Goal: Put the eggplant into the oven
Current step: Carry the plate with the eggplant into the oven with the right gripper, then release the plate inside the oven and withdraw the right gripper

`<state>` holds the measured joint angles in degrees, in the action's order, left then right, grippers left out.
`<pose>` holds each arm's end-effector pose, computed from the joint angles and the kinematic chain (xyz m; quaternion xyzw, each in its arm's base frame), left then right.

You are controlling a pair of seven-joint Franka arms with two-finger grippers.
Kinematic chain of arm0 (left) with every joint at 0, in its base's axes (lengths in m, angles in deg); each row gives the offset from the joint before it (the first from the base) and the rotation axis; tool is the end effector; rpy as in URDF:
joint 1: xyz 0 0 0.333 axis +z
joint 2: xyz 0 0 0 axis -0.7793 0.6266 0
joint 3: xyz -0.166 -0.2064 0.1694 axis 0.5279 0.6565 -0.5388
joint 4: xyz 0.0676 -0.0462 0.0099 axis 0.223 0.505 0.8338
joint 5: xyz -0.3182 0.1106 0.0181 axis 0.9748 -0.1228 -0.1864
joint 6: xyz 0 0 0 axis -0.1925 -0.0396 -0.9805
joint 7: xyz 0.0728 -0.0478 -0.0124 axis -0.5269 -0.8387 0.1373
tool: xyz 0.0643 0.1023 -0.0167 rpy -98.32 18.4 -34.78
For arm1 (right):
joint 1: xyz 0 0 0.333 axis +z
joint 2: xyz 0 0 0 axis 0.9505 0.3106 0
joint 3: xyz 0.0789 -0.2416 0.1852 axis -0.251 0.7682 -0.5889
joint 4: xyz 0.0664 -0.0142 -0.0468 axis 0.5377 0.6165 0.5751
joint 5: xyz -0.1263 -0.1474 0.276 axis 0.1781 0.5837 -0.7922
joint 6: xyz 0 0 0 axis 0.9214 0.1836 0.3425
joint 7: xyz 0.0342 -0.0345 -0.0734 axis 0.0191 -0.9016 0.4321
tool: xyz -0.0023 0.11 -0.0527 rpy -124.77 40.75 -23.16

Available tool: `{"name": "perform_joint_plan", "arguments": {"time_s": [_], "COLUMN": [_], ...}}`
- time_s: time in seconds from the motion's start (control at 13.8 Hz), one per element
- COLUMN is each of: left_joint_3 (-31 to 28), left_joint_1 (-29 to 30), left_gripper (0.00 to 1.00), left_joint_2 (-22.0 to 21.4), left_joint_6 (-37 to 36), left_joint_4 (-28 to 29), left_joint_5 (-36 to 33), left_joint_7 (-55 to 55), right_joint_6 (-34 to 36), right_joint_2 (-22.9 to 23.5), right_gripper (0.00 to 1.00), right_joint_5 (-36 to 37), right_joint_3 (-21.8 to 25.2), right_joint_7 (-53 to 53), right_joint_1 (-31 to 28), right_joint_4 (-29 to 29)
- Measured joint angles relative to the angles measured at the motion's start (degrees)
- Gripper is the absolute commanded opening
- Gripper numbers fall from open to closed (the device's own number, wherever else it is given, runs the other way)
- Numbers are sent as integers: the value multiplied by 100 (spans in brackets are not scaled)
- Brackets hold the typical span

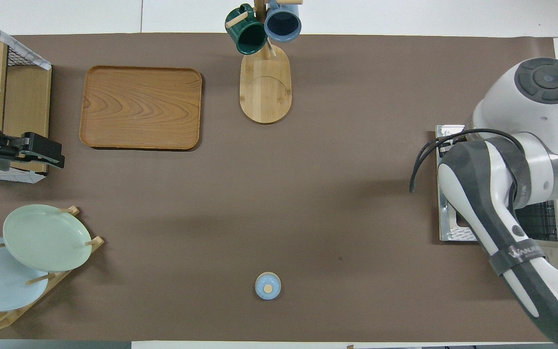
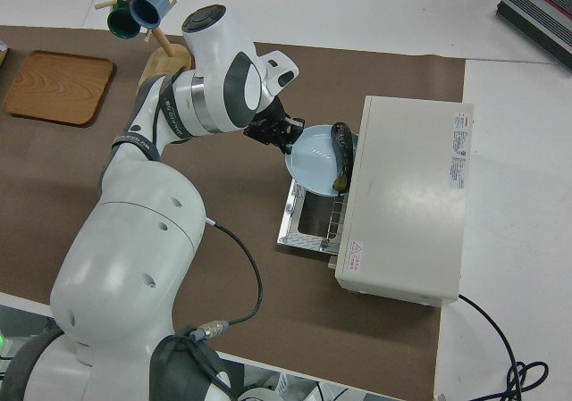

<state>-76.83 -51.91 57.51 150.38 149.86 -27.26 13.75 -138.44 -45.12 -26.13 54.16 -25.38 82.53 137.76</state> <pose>0.4853 -0.0505 0.5861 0.9984 -0.0206 -0.0532 0.0050 0.5277 0.0043 0.4245 0.9927 0.0148 -0.0701 0.0975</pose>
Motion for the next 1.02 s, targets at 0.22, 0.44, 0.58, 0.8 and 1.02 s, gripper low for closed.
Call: {"name": "perform_joint_plan", "arguments": {"time_s": [0.22,0.44,0.58,0.8,1.02], "left_joint_3": [0,-9,-14,-16,-19], "left_joint_1": [0,2,2,2,2], "left_gripper": [100,100,100,100,100], "left_joint_2": [-6,-7,-7,-7,-7], "left_joint_6": [1,7,31,59,62], "left_joint_4": [0,0,0,0,0], "left_joint_5": [0,0,0,0,0], "left_joint_7": [0,0,0,0,0], "right_joint_6": [-3,-203,-346,-366,-72], "right_joint_2": [-28,-118,-178,-223,-352], "right_gripper": [0,0,16,17,6], "right_joint_5": [0,-54,-109,-155,-437], "right_joint_3": [-2,-7,-11,-52,-130], "right_joint_7": [330,482,482,482,483], "right_joint_1": [-389,-637,-661,-651,-452], "right_joint_4": [122,392,577,621,241]}}
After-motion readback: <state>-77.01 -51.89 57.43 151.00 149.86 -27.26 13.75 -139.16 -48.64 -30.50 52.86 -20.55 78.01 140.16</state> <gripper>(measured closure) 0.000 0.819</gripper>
